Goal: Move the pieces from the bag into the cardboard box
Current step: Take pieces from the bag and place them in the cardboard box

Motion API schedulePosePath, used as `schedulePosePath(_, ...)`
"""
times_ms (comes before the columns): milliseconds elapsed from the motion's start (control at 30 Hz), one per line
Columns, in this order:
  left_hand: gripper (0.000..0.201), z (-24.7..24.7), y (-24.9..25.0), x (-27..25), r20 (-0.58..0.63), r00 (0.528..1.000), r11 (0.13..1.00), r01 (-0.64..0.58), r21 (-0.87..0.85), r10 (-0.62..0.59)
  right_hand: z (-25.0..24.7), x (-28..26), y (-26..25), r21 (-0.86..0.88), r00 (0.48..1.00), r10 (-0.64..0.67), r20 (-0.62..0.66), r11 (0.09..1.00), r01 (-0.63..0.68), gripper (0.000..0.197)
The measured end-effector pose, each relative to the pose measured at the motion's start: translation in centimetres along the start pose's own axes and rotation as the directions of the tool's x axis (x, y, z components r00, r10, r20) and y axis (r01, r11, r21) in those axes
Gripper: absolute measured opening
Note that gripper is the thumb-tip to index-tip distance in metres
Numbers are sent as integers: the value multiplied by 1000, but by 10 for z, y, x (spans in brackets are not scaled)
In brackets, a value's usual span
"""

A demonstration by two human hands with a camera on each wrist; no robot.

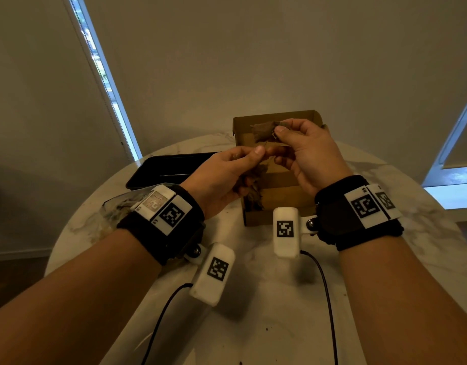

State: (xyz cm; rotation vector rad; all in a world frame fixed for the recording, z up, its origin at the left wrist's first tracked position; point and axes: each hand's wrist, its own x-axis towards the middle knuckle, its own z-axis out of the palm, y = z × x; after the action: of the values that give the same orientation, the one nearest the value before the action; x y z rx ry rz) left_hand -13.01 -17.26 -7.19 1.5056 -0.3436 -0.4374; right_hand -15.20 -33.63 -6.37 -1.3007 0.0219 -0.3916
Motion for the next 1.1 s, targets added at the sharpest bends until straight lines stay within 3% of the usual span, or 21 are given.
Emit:
schedulePosePath(133, 15, 1, 1, -1, -4, 1000, 1000, -15, 27, 15, -3, 1, 1, -67, 1000, 4, -26, 998, -6, 20)
schedulePosePath(367, 23, 1, 5, 3, -212, 977, 988, 4, -157, -38, -1, 3, 3, -134, 1000, -3, -27, 991, -1, 11)
schedulePosePath(533, 43, -2, 1, -1, -101, 992, 997, 83, -2, -82, -1, 0, 1, -103, 1000, -9, -23, 995, 7, 17)
schedulePosePath(633, 25, -1, -2, -5, -16, 996, 993, 86, 76, -85, -1, 0, 0, -94, 999, -20, -42, 995, 16, 22)
schedulePosePath(733, 18, -1, -4, -4, -30, 994, 991, 103, 91, -100, -3, 1, 0, -90, 993, -32, -115, 996, 22, 20)
schedulePosePath(867, 37, -3, -3, -5, -45, 996, 982, 83, 168, -76, -5, 1, 0, -27, 989, -36, -144, 999, 32, 12)
schedulePosePath(1100, 25, -8, -4, -2, -138, 990, 985, 28, 170, -4, -8, 5, 2, 3, 976, -31, -215, 999, 32, 9)
